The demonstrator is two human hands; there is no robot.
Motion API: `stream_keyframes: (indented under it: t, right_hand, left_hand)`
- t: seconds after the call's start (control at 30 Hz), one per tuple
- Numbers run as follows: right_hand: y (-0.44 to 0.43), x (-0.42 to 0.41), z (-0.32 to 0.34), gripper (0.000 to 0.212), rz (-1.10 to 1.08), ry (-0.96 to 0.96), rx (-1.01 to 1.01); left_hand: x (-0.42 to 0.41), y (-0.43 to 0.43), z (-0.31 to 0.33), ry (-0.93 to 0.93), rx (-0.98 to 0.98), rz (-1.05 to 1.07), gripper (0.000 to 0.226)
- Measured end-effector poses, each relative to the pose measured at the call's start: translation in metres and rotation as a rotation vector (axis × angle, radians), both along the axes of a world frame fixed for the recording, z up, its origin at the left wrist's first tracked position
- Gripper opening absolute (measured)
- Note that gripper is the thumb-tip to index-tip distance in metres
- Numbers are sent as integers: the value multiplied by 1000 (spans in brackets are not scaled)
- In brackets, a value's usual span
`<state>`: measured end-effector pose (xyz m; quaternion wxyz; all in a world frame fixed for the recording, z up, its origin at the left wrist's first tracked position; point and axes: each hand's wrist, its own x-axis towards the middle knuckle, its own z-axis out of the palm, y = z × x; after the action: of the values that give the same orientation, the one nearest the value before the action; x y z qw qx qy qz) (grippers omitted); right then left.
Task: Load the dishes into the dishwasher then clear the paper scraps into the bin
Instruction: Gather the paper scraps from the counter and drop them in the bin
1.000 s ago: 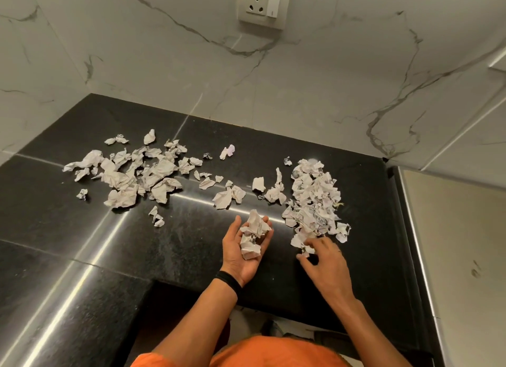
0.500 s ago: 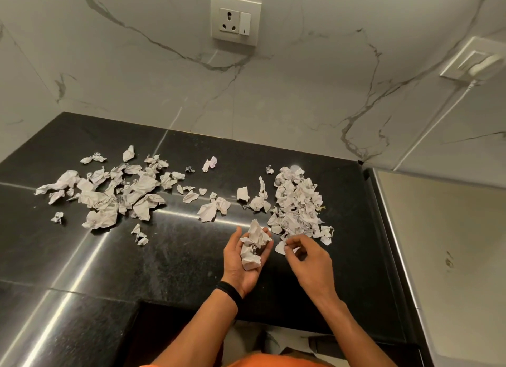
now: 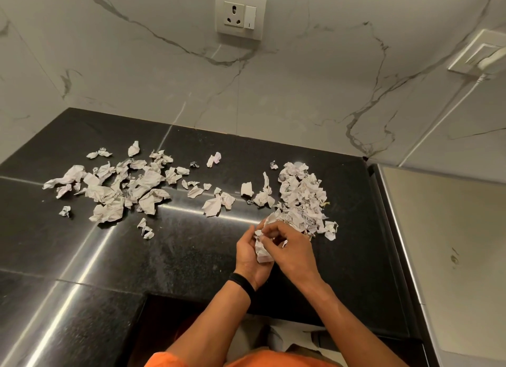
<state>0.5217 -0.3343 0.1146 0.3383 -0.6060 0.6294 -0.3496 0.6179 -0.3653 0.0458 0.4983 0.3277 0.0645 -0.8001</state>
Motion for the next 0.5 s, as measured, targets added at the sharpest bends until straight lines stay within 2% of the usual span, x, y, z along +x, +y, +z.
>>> stream_keyframes:
  t: [0.2, 0.33, 0.5]
  right_hand:
    - [1, -3, 0, 13, 49, -10, -52]
    - [-6, -23, 6, 17, -93, -106, -111]
    - [-12, -65, -13, 17, -200, 30, 32]
  left_hand:
    - [5, -5, -9, 41, 4, -7, 59]
    - [6, -4, -4, 35, 49, 49, 41]
    - [9, -1, 0, 57, 44, 69, 48]
